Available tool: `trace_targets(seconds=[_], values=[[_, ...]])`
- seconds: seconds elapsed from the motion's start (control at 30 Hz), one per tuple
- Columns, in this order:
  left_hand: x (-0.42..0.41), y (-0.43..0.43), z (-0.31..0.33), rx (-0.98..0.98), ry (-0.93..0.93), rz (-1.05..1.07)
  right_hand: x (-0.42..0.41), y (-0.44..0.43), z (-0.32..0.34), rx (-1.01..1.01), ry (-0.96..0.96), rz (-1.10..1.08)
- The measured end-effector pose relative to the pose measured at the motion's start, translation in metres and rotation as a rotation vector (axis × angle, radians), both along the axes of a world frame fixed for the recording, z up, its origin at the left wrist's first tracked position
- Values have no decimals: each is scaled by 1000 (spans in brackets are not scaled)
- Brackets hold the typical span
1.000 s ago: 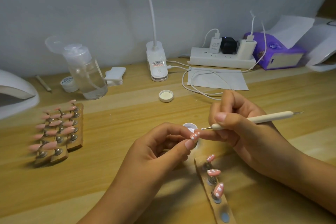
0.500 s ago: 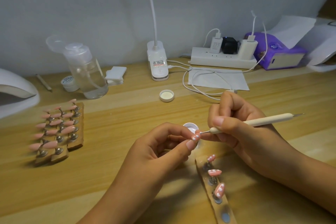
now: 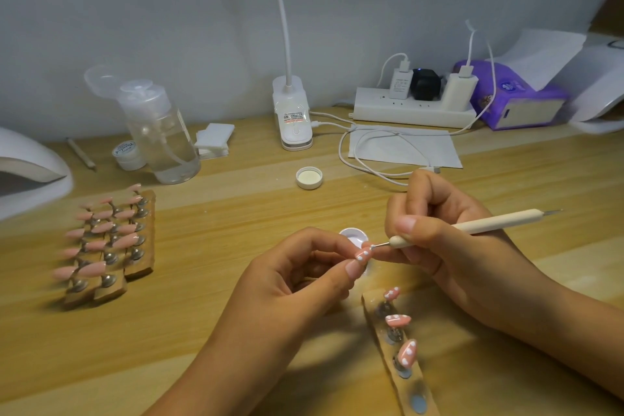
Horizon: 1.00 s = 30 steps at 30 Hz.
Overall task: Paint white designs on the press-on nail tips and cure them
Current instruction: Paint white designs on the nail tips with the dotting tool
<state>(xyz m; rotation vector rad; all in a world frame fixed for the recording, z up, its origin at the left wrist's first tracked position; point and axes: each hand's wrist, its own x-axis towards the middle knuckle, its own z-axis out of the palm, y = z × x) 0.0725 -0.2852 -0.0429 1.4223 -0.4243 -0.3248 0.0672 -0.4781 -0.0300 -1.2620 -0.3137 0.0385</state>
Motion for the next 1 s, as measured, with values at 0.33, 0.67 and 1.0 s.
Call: trace_targets(seconds=[0.33,0.67,1.0], values=[[0,0,0,-4,2,-3,0,0,0,-18,1,3],[0,0,-1,2,2,2,-1,1,1,6,23,4],[0,0,0,4,6,4,-1,1,2,19,29,3]])
